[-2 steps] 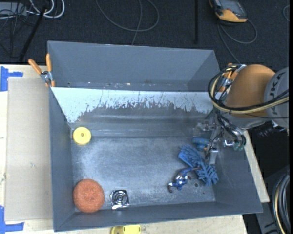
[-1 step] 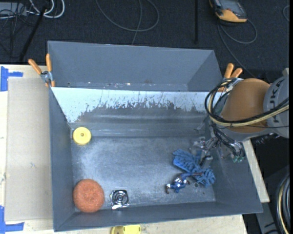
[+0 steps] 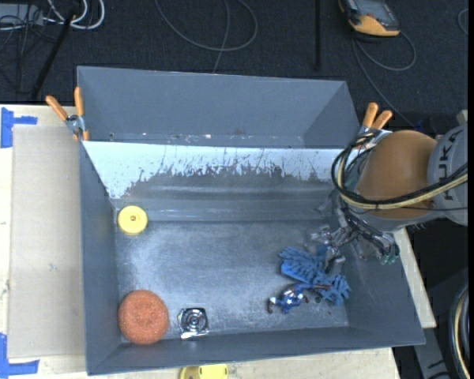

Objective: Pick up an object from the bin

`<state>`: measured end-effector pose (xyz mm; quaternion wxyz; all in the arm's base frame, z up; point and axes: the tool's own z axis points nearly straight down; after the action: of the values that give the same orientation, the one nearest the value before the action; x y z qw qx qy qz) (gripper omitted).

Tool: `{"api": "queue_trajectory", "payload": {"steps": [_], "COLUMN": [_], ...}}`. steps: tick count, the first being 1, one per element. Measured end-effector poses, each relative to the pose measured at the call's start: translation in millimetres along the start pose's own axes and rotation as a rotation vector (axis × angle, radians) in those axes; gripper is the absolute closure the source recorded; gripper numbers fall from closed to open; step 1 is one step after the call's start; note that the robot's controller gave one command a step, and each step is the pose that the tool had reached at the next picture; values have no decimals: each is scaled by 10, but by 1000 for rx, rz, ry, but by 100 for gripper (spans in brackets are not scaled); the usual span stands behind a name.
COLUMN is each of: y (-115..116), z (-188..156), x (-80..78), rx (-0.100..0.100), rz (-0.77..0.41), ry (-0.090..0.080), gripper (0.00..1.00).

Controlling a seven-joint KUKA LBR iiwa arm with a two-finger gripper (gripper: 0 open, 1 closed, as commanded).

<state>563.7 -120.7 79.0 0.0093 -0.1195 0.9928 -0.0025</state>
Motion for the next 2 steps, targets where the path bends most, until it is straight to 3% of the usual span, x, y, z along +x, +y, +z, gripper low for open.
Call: {"api": "queue_trajectory", "payload": {"steps": [1, 2], "y": [18, 23], "z": [-27, -203], "x": [23, 39], "rx": [-4, -10], "rz": [-82, -92], "ry": [5, 18], "gripper": [100, 100]}}
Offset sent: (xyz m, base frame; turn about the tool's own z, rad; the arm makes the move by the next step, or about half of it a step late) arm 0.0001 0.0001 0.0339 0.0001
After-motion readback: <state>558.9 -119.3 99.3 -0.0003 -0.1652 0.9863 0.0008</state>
